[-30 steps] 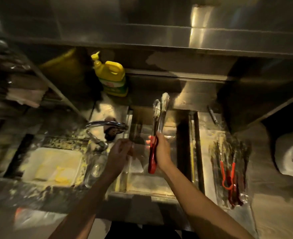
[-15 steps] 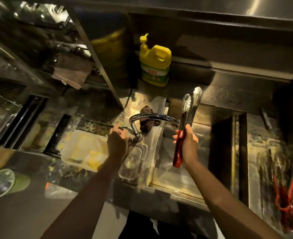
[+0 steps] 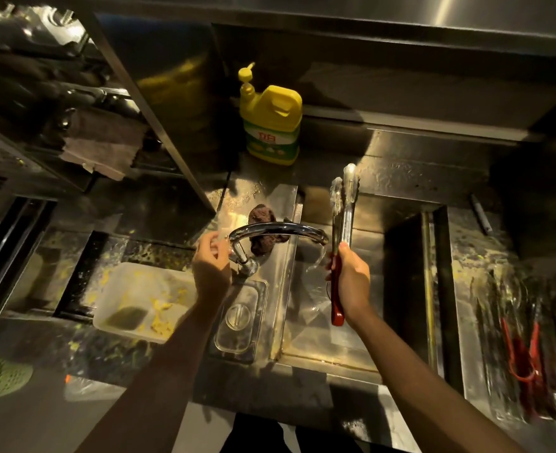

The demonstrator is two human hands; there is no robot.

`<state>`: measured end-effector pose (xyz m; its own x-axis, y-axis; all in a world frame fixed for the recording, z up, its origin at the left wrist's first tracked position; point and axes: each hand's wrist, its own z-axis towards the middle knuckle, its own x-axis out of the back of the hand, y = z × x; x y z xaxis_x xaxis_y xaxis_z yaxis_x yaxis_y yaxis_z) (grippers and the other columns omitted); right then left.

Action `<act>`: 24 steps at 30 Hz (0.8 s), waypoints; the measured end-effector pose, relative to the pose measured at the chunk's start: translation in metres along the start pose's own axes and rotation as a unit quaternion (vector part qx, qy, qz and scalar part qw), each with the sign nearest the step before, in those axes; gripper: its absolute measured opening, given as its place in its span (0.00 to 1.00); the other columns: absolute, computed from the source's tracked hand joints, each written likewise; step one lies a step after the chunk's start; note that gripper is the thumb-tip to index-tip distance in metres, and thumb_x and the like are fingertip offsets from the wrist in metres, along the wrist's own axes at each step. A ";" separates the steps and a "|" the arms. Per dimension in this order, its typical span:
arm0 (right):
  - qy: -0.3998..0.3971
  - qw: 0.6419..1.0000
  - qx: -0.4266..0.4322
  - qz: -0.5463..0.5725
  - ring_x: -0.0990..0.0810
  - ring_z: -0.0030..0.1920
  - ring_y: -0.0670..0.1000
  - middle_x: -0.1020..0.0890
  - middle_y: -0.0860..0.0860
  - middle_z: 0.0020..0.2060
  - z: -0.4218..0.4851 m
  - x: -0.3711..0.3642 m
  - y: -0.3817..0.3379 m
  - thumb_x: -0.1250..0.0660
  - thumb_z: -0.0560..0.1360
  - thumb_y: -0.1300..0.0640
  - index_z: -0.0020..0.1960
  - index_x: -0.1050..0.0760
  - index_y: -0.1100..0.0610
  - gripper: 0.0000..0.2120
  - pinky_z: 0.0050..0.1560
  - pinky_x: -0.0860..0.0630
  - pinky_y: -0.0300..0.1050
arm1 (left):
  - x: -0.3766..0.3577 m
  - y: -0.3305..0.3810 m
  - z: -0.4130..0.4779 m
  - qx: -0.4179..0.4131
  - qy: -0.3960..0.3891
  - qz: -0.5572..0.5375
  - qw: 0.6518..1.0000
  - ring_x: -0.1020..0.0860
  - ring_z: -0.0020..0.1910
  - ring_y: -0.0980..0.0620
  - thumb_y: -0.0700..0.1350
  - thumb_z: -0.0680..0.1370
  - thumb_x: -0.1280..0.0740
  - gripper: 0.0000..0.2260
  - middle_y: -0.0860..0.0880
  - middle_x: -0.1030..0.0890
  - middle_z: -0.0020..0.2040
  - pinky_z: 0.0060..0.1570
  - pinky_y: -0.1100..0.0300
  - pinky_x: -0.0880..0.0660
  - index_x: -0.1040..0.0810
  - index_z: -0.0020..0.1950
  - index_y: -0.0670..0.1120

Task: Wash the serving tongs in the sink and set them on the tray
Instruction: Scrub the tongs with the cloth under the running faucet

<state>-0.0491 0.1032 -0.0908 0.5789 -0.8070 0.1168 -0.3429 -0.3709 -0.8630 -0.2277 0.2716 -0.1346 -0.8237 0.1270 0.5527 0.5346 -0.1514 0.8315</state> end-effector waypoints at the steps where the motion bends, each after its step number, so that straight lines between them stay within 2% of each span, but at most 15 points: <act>1: 0.001 1.000 -0.003 -0.010 0.21 0.38 0.52 0.17 0.59 0.40 0.000 0.004 0.004 0.42 0.76 0.35 0.49 0.20 0.58 0.26 0.47 0.24 0.57 | -0.002 0.000 -0.014 0.035 0.022 0.000 0.999 0.21 0.33 0.48 0.39 0.80 0.40 0.08 0.45 0.19 0.38 0.32 0.56 0.24 0.23 0.54 0.40; 2: 0.001 1.000 -0.003 -0.022 0.21 0.38 0.53 0.18 0.58 0.39 0.000 0.008 0.008 0.42 0.75 0.35 0.47 0.20 0.56 0.26 0.46 0.24 0.57 | -0.005 -0.001 -0.030 0.062 0.025 0.006 0.998 0.21 0.34 0.46 0.39 0.80 0.40 0.07 0.43 0.19 0.38 0.32 0.55 0.23 0.23 0.53 0.41; 4: 0.000 0.999 -0.002 -0.035 0.23 0.37 0.53 0.20 0.56 0.36 -0.001 0.016 0.013 0.40 0.76 0.36 0.45 0.22 0.56 0.23 0.43 0.26 0.56 | -0.015 -0.004 -0.068 0.087 -0.058 0.018 0.994 0.22 0.34 0.48 0.40 0.80 0.39 0.05 0.42 0.19 0.40 0.32 0.57 0.25 0.23 0.50 0.41; 6: -0.012 0.999 0.008 -0.045 0.24 0.37 0.52 0.22 0.54 0.35 -0.003 0.023 0.016 0.40 0.80 0.42 0.44 0.23 0.57 0.20 0.40 0.26 0.47 | -0.024 0.004 -0.096 0.031 -0.181 -0.029 0.983 0.23 0.40 0.50 0.49 0.78 0.35 0.11 0.42 0.21 0.46 0.36 0.57 0.24 0.24 0.53 0.41; 7: -0.019 0.998 0.017 -0.056 0.25 0.36 0.50 0.23 0.53 0.35 -0.003 0.028 0.018 0.40 0.82 0.45 0.44 0.24 0.58 0.18 0.38 0.26 0.40 | -0.034 0.008 -0.097 -0.031 -0.194 -0.031 0.980 0.24 0.43 0.52 0.51 0.77 0.34 0.13 0.45 0.23 0.48 0.41 0.57 0.24 0.24 0.55 0.43; 9: -0.030 0.996 0.032 -0.082 0.25 0.36 0.48 0.23 0.54 0.36 -0.003 0.038 0.021 0.41 0.84 0.50 0.45 0.25 0.60 0.17 0.34 0.28 0.31 | -0.059 0.028 -0.077 -0.084 -0.154 0.086 0.981 0.26 0.49 0.56 0.48 0.78 0.35 0.12 0.50 0.25 0.55 0.49 0.59 0.24 0.25 0.60 0.47; 11: -0.045 0.993 0.040 -0.103 0.23 0.39 0.50 0.22 0.58 0.39 -0.001 0.048 0.029 0.41 0.84 0.50 0.47 0.24 0.62 0.17 0.38 0.27 0.34 | -0.082 0.054 -0.045 0.009 -0.118 0.106 0.987 0.29 0.62 0.50 0.46 0.79 0.36 0.19 0.45 0.31 0.68 0.64 0.55 0.30 0.31 0.70 0.46; 13: -0.064 0.987 0.045 -0.137 0.23 0.40 0.50 0.22 0.59 0.41 -0.001 0.058 0.036 0.41 0.83 0.48 0.46 0.24 0.59 0.17 0.41 0.27 0.41 | -0.100 0.059 -0.012 0.082 -0.117 0.076 0.987 0.36 0.72 0.42 0.49 0.78 0.38 0.27 0.41 0.37 0.74 0.73 0.45 0.39 0.40 0.76 0.46; 14: -0.074 0.984 0.042 -0.156 0.24 0.39 0.48 0.22 0.57 0.40 -0.001 0.061 0.039 0.41 0.83 0.47 0.45 0.24 0.57 0.16 0.39 0.27 0.41 | -0.109 0.053 0.002 0.112 -0.114 0.062 0.985 0.37 0.73 0.38 0.51 0.77 0.39 0.30 0.40 0.37 0.75 0.73 0.40 0.40 0.44 0.77 0.47; 16: -0.086 0.982 0.048 -0.161 0.25 0.36 0.44 0.22 0.50 0.37 0.000 0.069 0.045 0.39 0.82 0.47 0.45 0.24 0.55 0.15 0.37 0.29 0.38 | -0.122 0.039 0.016 0.177 -0.119 0.090 0.973 0.37 0.72 0.34 0.51 0.78 0.39 0.33 0.38 0.36 0.75 0.72 0.37 0.41 0.49 0.79 0.47; 17: -0.089 0.984 0.044 -0.149 0.26 0.34 0.44 0.23 0.49 0.35 -0.001 0.073 0.048 0.38 0.82 0.47 0.44 0.23 0.56 0.15 0.36 0.29 0.38 | -0.124 0.035 0.018 0.183 -0.100 0.118 0.971 0.35 0.71 0.34 0.50 0.79 0.38 0.30 0.37 0.34 0.73 0.71 0.38 0.39 0.46 0.78 0.45; 19: -0.092 0.986 0.030 -0.135 0.27 0.34 0.45 0.25 0.49 0.34 -0.001 0.082 0.053 0.37 0.81 0.46 0.43 0.23 0.58 0.17 0.37 0.30 0.43 | -0.124 0.039 0.018 0.162 -0.052 0.119 0.978 0.27 0.64 0.37 0.46 0.79 0.38 0.17 0.39 0.24 0.65 0.64 0.44 0.31 0.31 0.67 0.43; 21: -0.093 0.986 0.021 -0.139 0.27 0.35 0.47 0.25 0.52 0.36 0.001 0.088 0.056 0.37 0.81 0.44 0.41 0.23 0.58 0.18 0.39 0.29 0.49 | -0.120 0.043 0.013 0.185 -0.058 0.050 0.980 0.23 0.56 0.43 0.45 0.80 0.38 0.09 0.42 0.20 0.58 0.54 0.54 0.28 0.23 0.58 0.44; 22: -0.093 0.986 0.020 -0.140 0.27 0.35 0.47 0.25 0.53 0.37 0.001 0.091 0.057 0.37 0.81 0.44 0.41 0.23 0.57 0.19 0.40 0.29 0.51 | -0.116 0.046 0.007 0.218 -0.066 -0.003 0.974 0.23 0.54 0.45 0.44 0.80 0.37 0.10 0.43 0.19 0.57 0.53 0.55 0.28 0.22 0.57 0.43; 24: -0.092 0.985 0.018 -0.141 0.26 0.35 0.48 0.24 0.56 0.37 0.001 0.096 0.058 0.37 0.81 0.44 0.41 0.23 0.58 0.19 0.41 0.29 0.52 | -0.107 0.050 -0.006 0.281 -0.071 -0.147 0.946 0.22 0.55 0.46 0.43 0.78 0.35 0.13 0.42 0.20 0.59 0.56 0.53 0.26 0.23 0.61 0.41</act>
<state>-0.0124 0.0045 -0.1305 0.7736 -0.5751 0.2660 -0.1246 -0.5497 -0.8260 -0.1141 0.2443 -0.1528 -0.9396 0.2193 0.2627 0.3363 0.4503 0.8271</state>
